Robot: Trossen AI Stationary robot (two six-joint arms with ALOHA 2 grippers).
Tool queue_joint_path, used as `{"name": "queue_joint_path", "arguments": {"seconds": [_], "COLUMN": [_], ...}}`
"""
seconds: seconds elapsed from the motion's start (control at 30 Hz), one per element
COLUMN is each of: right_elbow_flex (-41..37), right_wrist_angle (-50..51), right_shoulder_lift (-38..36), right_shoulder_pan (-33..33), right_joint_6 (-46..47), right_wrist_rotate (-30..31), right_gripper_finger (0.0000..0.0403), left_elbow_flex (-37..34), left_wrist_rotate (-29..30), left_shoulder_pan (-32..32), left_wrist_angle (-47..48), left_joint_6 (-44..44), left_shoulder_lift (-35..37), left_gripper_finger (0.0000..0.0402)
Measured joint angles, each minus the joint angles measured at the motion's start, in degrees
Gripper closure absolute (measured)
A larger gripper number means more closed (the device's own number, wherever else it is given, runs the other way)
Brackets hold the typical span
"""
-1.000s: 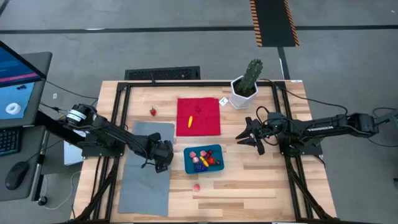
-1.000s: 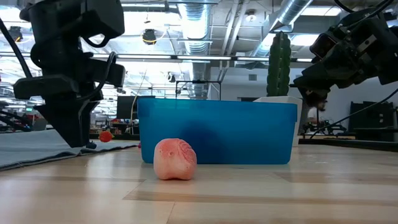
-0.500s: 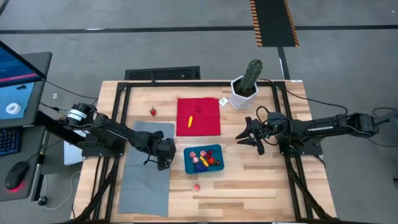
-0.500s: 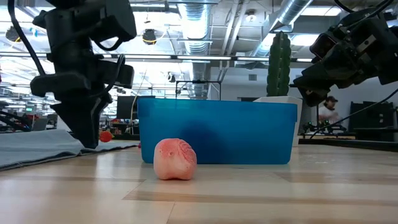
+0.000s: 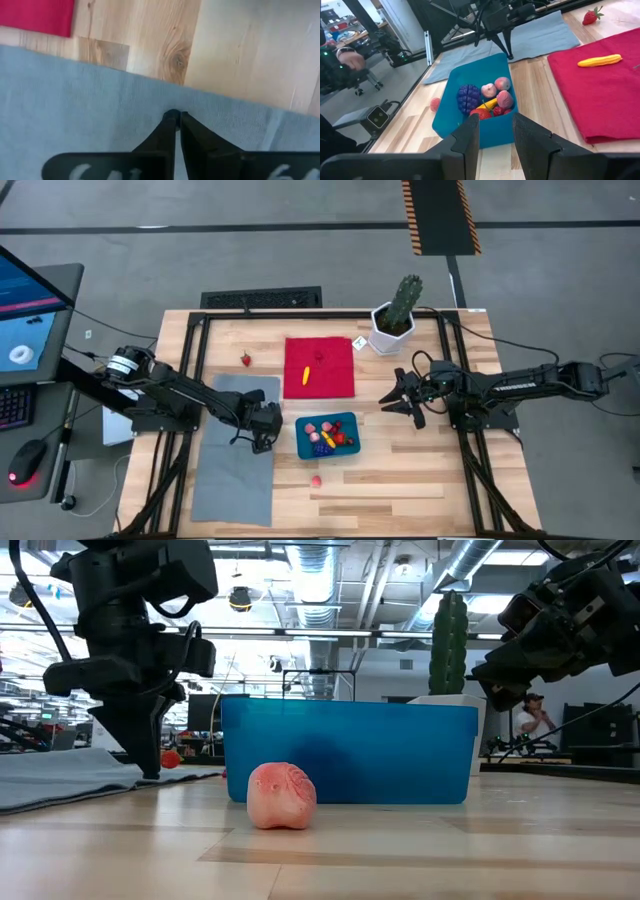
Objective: Pick and placing Produce into tupperware
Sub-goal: Put the blueberry into the blue bin
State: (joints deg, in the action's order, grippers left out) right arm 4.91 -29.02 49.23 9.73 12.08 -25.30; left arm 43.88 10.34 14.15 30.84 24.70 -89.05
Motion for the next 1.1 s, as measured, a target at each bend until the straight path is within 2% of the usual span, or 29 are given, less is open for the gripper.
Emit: {"name": "queue_joint_path", "arguments": {"seconds": [0.3,0.6,0.73,0.83,0.93,1.1], "right_elbow_flex": [0.00,0.01,0.02,0.02,0.00,0.02], "right_wrist_angle": [0.09,0.31,0.39,0.37,0.35,-0.13], "right_shoulder_lift": [-0.02,-0.01,0.00,0.00,-0.02,-0.01], "right_shoulder_pan": [0.00,-0.01,-0.02,-0.02,-0.02,-0.02], "right_joint_6": [0.00,0.04,0.04,0.04,0.07,0.04], "right_wrist_rotate": [0.02,0.03,0.04,0.02,0.04,0.04], "right_gripper_finger": [0.0263,0.0263,0.0264,0.0263,0.0261,0.0263], "left_elbow_flex": [1.08,1.51,0.00,-2.10,-3.95,-5.51], "left_wrist_rotate": [0.90,3.76,4.03,3.05,0.89,-2.05], "left_shoulder_pan": [0.29,0.85,0.92,0.46,0.41,-0.88], "left_wrist_angle": [6.70,6.34,6.26,5.78,5.52,5.03], "left_joint_6": [0.58,1.07,4.58,7.60,8.12,9.13], "left_shoulder_lift": [2.16,12.47,16.61,16.96,15.61,14.27], "left_gripper_finger": [0.0399,0.0399,0.0398,0.0396,0.0377,0.0304]}}
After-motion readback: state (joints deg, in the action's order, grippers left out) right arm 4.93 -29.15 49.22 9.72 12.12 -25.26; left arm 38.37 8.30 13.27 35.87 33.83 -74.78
